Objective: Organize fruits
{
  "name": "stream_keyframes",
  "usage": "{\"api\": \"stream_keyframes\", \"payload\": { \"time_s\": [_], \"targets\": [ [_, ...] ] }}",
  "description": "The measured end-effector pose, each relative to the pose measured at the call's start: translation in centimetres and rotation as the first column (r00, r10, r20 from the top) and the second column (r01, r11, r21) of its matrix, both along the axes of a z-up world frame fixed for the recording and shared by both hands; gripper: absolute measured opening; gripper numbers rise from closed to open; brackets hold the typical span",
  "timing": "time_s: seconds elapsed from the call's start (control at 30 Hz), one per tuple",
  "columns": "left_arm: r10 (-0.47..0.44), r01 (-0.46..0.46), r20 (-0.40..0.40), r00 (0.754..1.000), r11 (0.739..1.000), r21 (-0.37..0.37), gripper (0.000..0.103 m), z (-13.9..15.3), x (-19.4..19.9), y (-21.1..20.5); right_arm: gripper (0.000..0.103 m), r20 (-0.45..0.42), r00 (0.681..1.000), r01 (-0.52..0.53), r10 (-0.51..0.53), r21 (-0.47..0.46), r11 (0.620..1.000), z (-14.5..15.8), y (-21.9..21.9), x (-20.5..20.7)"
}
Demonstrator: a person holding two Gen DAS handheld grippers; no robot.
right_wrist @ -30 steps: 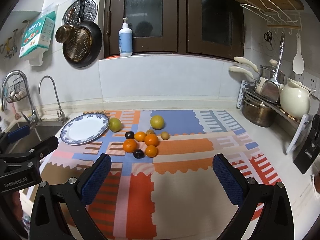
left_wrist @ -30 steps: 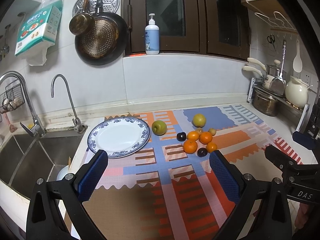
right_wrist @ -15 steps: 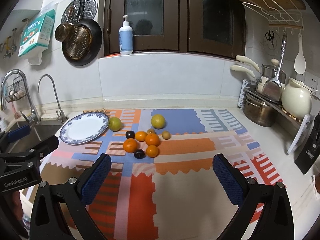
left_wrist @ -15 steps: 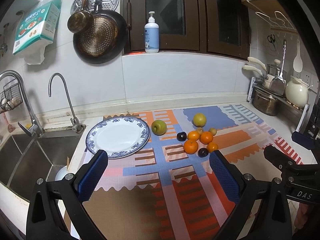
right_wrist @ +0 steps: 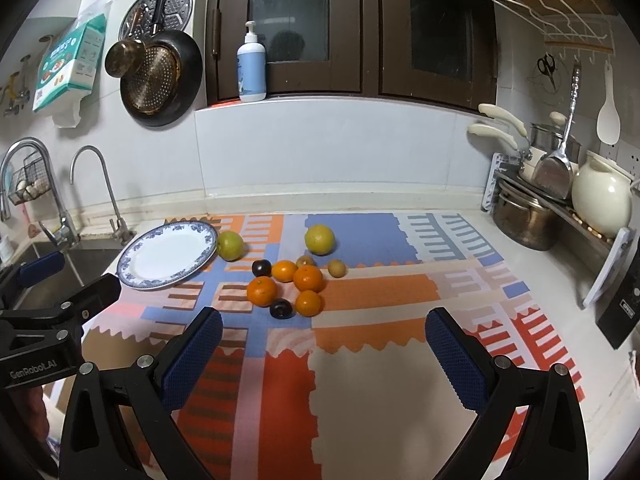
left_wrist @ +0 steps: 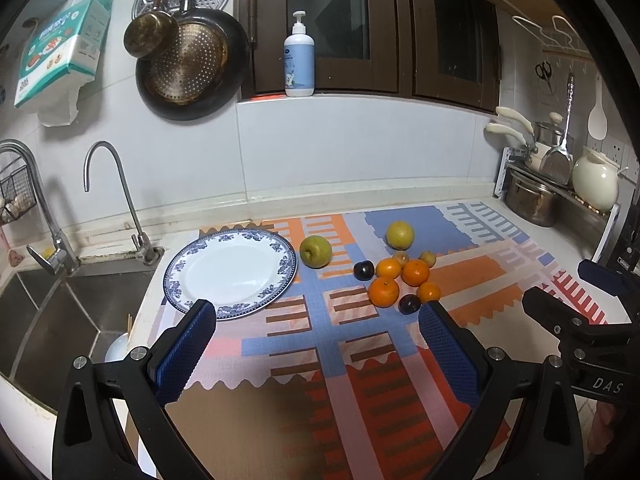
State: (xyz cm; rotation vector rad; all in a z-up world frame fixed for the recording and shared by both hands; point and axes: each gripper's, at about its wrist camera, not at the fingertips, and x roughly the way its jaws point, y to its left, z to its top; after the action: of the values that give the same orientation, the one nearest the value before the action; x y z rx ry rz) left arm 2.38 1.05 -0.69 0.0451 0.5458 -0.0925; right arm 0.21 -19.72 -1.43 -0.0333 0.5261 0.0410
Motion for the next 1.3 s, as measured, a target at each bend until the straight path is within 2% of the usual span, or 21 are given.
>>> {"api": "stream_keyframes", "payload": {
  "time_s": [0.27, 0.57, 0.73, 1.0, 1.3],
  "targets": [
    [-0.035, 0.035, 0.001, 0.999, 0.999, 0.032, 0.103, -0.5, 2.1, -0.6, 0.102, -0.023, 1.000, -0.002, 0.003, 0.022, 1.000, -0.7, -0.3, 2.1],
    [-0.115, 0.115, -0.009, 0.993, 0.993, 0.028, 0.102, -1.5, 5.3, -1.4, 0.101, -0.063, 0.998, -0.009, 0.010, 0.019, 1.000, -1.8, -0.6, 5.2],
    [-0.167, 0.168, -0.021, 0.986, 0.985, 0.043, 0.096, -2.3, 7.3, -2.1, 0.094, -0.088, 0.995, -0.038, 0.038, 0.000, 0.999, -2.6, -0.4, 6.9],
    [-0.248, 0.252, -0.073, 0.966, 0.966, 0.062, 0.084, -4.3, 10.5, -3.2, 0.079, -0.187, 0.978, -0.093, 0.093, 0.008, 0.996, -5.3, -0.3, 10.4],
    [-0.374, 0.390, -0.173, 0.911, 0.919, 0.066, 0.062, -7.2, 13.4, -4.8, 0.060, -0.272, 0.952, -0.140, 0.139, 0.018, 0.990, -7.9, -0.4, 13.3]
  ]
}}
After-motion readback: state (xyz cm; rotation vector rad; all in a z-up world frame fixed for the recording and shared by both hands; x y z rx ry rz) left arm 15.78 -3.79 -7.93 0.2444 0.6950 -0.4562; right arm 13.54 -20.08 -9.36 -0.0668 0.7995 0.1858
